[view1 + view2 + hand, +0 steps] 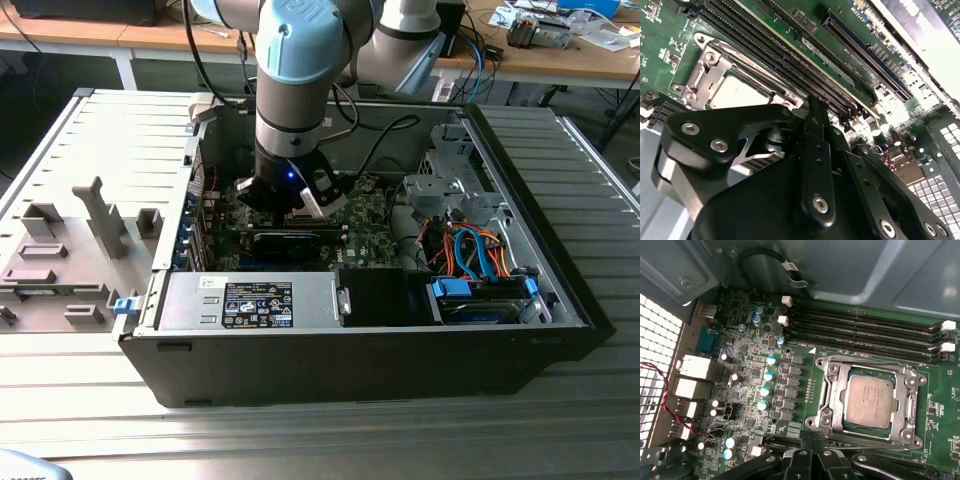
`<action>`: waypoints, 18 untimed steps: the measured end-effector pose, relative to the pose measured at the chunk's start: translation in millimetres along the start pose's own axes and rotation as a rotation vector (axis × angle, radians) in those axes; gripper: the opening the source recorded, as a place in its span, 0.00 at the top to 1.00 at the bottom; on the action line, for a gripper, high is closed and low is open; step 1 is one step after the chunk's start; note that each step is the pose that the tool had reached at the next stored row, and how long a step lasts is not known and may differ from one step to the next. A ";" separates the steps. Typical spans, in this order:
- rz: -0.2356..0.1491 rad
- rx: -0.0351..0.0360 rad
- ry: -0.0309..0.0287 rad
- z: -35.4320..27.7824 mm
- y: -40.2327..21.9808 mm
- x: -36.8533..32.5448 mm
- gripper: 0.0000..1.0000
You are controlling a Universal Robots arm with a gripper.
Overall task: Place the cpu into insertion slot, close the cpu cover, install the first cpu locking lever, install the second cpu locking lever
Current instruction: 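Install the second cpu locking lever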
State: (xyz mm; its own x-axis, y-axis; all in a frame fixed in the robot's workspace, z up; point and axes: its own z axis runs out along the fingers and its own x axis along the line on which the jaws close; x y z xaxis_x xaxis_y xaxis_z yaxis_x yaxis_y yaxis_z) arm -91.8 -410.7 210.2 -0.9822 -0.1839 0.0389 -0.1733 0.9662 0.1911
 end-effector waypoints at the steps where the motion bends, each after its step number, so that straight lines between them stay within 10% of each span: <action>1: 0.000 -0.0019 -0.0003 0.5 -0.1 0.1 0.89; 8: -0.004 -0.0227 -0.0037 5.5 -0.3 0.6 0.89; 12: -0.005 -0.0251 -0.0054 9.5 1.6 2.0 0.89; 15: -0.008 -0.0215 -0.0219 7.9 3.3 9.2 0.89; 18: -0.008 -0.0209 -0.0229 7.6 2.6 9.7 0.89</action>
State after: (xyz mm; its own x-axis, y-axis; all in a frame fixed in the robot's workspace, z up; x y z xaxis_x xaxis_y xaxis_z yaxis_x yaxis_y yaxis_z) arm -102.3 -408.6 203.7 -0.9822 -0.1872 0.0148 -0.1799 0.9606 0.2117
